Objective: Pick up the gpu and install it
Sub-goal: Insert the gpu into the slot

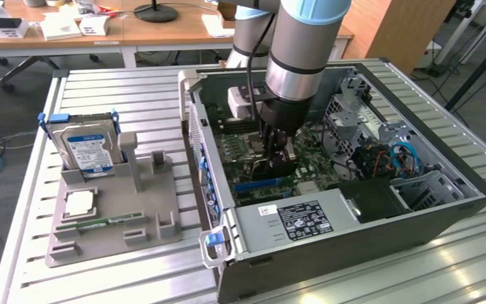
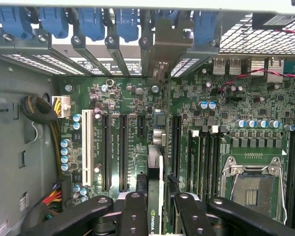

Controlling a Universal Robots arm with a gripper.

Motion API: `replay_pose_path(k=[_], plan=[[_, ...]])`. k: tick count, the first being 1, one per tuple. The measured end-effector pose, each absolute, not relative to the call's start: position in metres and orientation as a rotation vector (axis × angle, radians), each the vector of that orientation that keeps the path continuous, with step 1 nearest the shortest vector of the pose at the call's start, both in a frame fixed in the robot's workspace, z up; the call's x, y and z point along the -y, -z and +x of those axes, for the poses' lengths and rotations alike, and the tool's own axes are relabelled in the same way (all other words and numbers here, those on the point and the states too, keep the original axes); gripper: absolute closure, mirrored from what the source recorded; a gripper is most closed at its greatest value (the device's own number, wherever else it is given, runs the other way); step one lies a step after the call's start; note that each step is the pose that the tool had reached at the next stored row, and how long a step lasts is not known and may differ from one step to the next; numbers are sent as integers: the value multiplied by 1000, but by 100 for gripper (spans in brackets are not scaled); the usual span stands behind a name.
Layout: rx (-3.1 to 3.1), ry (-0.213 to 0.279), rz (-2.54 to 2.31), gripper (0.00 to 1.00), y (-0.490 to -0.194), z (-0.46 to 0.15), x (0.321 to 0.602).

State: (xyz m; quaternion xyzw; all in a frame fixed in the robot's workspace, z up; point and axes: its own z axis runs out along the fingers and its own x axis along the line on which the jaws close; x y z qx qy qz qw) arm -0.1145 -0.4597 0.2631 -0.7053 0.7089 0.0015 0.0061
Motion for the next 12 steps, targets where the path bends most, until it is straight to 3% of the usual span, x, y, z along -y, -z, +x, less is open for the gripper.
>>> replay_pose_path(k=[12], plan=[[-2216,3,-2204,74,-263,-116,460]])
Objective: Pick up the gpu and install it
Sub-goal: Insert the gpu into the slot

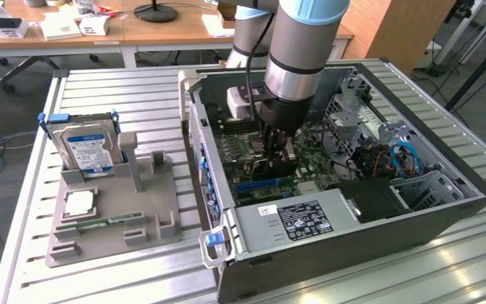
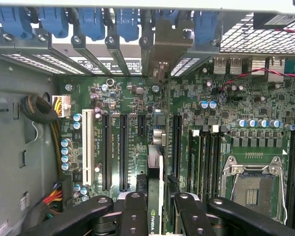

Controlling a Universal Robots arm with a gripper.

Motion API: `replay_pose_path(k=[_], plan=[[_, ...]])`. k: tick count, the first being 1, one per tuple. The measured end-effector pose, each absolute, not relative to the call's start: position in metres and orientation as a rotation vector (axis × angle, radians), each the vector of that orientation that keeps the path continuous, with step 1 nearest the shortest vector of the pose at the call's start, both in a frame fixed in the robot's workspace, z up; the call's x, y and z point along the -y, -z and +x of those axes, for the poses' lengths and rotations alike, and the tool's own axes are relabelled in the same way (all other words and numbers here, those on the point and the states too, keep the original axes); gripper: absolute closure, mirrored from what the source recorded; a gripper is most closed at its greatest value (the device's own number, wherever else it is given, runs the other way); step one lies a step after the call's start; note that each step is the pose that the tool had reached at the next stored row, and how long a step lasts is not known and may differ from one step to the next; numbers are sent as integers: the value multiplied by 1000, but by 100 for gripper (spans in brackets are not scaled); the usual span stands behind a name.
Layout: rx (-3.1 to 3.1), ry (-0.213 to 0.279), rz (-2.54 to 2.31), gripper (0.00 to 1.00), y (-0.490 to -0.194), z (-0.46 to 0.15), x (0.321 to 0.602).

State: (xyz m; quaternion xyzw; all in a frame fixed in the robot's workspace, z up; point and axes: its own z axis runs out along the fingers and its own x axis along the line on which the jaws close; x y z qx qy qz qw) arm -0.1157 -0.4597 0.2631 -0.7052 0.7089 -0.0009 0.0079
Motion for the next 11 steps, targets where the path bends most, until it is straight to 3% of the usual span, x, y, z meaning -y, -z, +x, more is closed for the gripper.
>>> replay_pose_path(k=[11], plan=[[-2214,8,-2202,74,-263,-116,460]])
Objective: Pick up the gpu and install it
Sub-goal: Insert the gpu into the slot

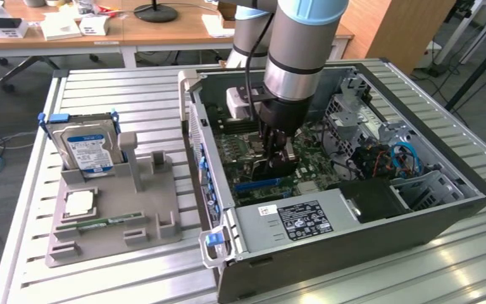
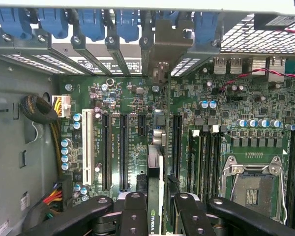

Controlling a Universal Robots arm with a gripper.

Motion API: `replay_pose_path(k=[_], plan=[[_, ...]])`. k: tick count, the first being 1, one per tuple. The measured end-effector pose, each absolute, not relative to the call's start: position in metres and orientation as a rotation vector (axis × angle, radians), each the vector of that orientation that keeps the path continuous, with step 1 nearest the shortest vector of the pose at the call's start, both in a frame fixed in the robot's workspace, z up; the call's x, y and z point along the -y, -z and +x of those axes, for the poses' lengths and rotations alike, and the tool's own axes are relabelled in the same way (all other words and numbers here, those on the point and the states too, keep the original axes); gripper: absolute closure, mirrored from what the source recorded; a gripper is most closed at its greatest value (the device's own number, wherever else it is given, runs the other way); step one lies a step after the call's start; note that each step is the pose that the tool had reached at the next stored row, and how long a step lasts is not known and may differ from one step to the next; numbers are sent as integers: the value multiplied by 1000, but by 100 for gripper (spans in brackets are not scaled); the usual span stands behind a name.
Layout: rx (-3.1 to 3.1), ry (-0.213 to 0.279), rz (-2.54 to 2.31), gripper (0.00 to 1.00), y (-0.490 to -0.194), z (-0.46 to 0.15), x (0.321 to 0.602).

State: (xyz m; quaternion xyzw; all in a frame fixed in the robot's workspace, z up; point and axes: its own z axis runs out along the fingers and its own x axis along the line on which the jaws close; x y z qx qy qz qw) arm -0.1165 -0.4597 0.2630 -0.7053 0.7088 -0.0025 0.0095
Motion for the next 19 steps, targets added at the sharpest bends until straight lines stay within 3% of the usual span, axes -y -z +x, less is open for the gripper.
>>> replay_pose_path(k=[19], plan=[[-2214,6,-2201,74,-260,-117,460]])
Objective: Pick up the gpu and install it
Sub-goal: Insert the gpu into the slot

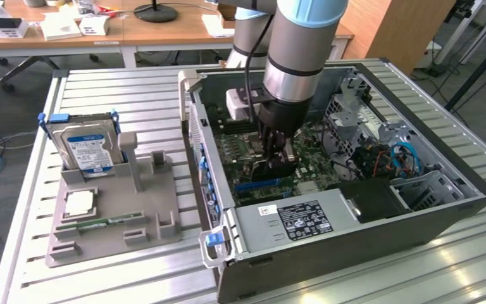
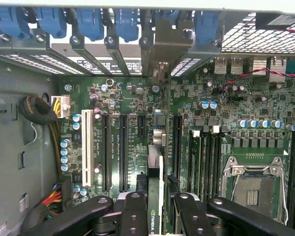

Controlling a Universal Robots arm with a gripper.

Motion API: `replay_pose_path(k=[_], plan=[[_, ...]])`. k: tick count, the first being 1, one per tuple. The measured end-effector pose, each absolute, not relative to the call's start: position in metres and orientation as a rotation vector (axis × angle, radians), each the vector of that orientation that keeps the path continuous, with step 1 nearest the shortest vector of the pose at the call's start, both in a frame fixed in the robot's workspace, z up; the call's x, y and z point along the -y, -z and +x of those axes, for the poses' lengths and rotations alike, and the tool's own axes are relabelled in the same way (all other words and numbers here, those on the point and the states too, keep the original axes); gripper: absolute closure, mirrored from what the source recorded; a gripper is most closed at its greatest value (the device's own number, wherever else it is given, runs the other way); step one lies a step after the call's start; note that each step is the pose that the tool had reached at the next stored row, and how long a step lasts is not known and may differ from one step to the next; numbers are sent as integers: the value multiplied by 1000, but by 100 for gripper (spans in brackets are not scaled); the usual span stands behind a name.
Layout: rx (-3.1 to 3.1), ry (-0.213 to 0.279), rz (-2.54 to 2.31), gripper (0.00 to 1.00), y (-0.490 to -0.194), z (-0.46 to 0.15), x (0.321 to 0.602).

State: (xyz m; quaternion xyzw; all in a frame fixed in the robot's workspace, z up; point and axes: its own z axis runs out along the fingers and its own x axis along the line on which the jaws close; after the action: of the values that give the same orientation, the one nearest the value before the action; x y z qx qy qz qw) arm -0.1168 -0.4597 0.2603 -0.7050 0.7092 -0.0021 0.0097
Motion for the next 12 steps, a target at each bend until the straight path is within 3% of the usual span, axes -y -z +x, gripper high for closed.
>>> replay_pose_path(k=[12], plan=[[-2214,5,-2201,74,-258,-117,460]])
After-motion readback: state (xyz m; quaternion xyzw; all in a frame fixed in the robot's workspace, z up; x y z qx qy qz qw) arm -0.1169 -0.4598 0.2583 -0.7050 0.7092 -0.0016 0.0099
